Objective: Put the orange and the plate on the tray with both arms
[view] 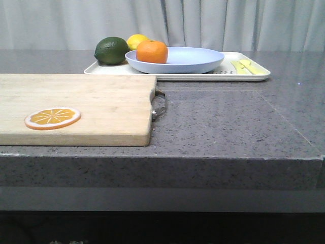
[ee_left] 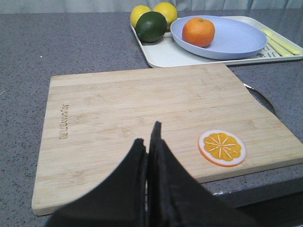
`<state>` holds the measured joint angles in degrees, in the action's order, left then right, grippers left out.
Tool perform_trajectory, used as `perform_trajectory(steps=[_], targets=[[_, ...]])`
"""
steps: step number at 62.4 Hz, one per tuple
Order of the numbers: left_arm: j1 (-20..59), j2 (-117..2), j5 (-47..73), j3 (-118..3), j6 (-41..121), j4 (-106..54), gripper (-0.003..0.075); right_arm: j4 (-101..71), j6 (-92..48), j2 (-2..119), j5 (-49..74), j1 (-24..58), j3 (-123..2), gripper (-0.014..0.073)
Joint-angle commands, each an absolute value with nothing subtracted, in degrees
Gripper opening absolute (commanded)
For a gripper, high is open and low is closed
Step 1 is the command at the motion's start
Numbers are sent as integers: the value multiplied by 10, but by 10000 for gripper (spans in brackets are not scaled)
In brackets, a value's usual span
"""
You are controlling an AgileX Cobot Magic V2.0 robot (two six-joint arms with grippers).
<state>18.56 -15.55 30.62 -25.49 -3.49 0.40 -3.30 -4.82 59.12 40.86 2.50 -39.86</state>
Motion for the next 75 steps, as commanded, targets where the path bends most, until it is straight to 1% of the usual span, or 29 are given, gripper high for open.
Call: perform_trajectory(steps=[1,9,15,30,40,75], targets=[[185,-160,260,-270,-40,0,-17,-26,-56,519,288,24,-343,-61],[185,-160,260,-270,-40,0,-17,-32,-56,432,212,24,-263,-61],[185,-160,260,-270,-40,0,-17,-34,-56,372,173,24,-238,-61],[185,-160,260,-270,-40,0,-17,-34,-56,269,149,24,-220,-61],[185,-160,260,-270,-40,0,-17,-34,-56,246,146,24,-220,-61],[185,-160,260,-270,-40,0,-17,-34,-56,246,152,24,-220,-61]])
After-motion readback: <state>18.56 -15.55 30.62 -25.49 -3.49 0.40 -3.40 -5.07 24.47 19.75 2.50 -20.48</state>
